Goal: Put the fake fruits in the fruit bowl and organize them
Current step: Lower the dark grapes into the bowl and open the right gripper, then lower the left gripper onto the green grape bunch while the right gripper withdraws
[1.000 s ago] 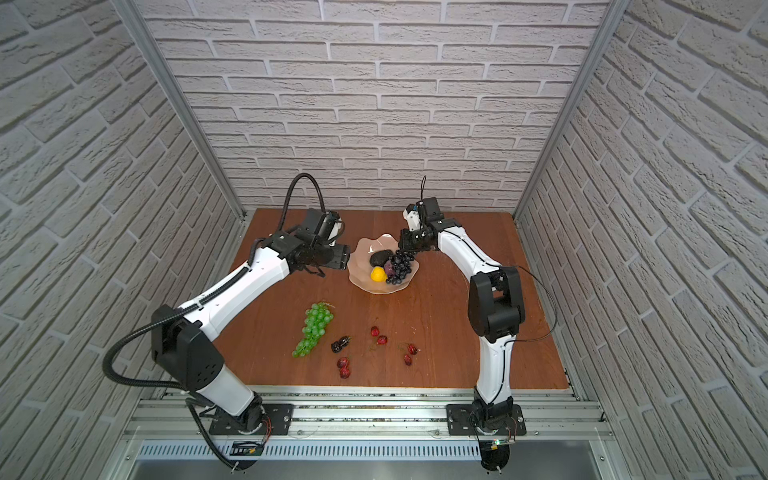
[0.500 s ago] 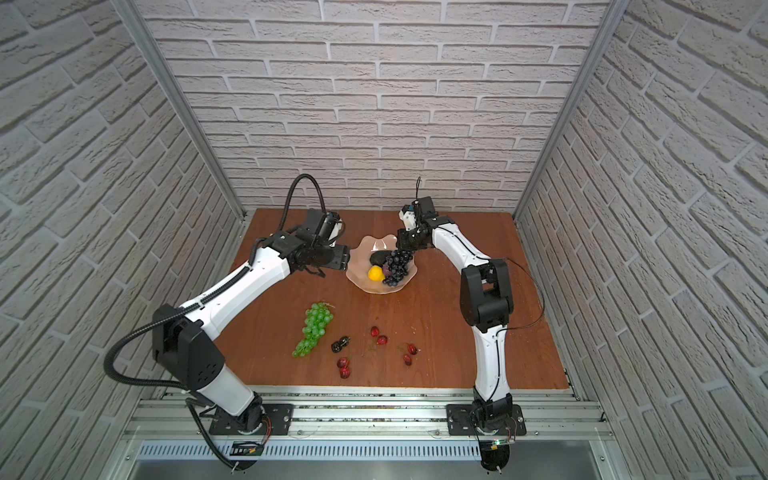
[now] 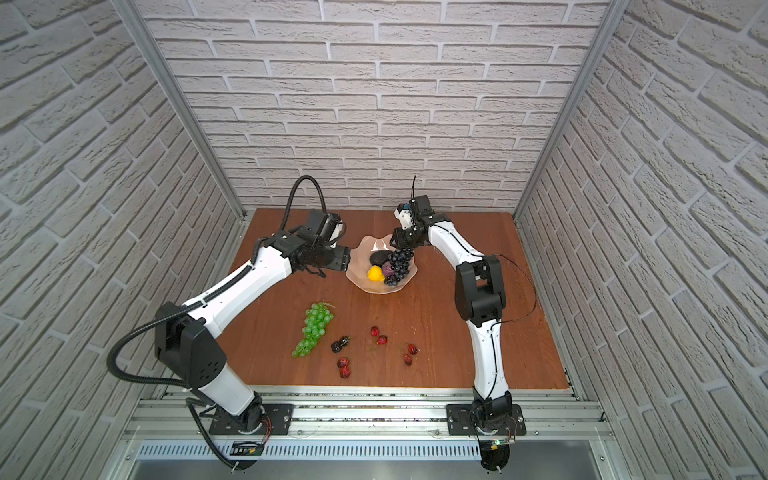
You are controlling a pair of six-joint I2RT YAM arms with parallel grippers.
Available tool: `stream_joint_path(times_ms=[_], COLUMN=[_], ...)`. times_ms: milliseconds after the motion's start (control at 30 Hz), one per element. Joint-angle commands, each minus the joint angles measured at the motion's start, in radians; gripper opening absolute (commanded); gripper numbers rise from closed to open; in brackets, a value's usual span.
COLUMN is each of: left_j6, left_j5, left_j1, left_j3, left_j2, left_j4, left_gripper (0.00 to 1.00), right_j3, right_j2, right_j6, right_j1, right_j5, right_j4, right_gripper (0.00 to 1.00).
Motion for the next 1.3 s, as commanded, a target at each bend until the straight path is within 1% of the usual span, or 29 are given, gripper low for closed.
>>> stream_joint_path(times_ms=[0, 100, 300, 367, 500, 633, 733, 800, 900, 967, 1033, 1167, 1267], left_j6=[-0.009, -0.009, -0.010, -0.010, -0.013, -0.015, -0.020, -0.038, -0.073, -0.087, -0.089, -0.073, -0.029], left_j5=[0.002, 0.000, -0.005, -0.005, -0.008, -0.011, -0.004, 0.010, 0.053, 0.081, 0.104, 0.129, 0.205], left_j1=[0.006, 0.006, 0.006, 0.006, 0.006, 0.006, 0.006, 0.006, 0.007, 0.008, 0.011, 0.016, 0.016], left_j3=[0.021, 0.019, 0.014, 0.007, -0.012, -0.038, -0.057, -0.076, -0.111, -0.122, -0.126, -0.126, -0.143], left_j2=[-0.002, -0.005, -0.018, -0.026, -0.048, -0.071, -0.082, -0.090, -0.108, -0.112, -0.115, -0.129, -0.124], left_j4=[-0.006, -0.006, -0.004, -0.001, 0.000, 0.006, 0.004, 0.007, 0.013, -0.022, -0.076, -0.187, -0.223], left_gripper=[0.75, 0.75, 0.75, 0.75, 0.75, 0.75, 0.75, 0.75, 0.74, 0.72, 0.70, 0.67, 0.66], right_j3=[0.032, 0.047, 0.078, 0.080, 0.051, -0.087, -0.185, -0.235, -0.303, -0.336, -0.371, -0.409, -0.458], right_j2=[-0.005, -0.011, -0.052, -0.071, -0.125, -0.225, -0.305, -0.334, -0.364, -0.397, -0.446, -0.532, -0.594], right_j6=[-0.023, -0.039, -0.058, -0.064, -0.057, -0.057, -0.034, -0.017, -0.004, 0.003, 0.010, 0.003, 0.008], right_j1=[0.013, 0.018, 0.019, 0.020, 0.020, 0.020, 0.020, 0.020, 0.020, 0.021, 0.032, 0.073, 0.108], right_j5=[-0.021, -0.009, 0.020, 0.032, 0.084, 0.106, 0.138, 0.147, 0.140, 0.104, 0.095, 0.104, 0.121], right_j4=[0.001, -0.005, -0.017, -0.018, -0.053, -0.044, -0.040, -0.043, -0.030, -0.020, 0.001, -0.007, -0.003], right_gripper=[0.40, 0.44, 0.55, 0.55, 0.54, 0.52, 0.51, 0.49, 0.44, 0.41, 0.41, 0.41, 0.42])
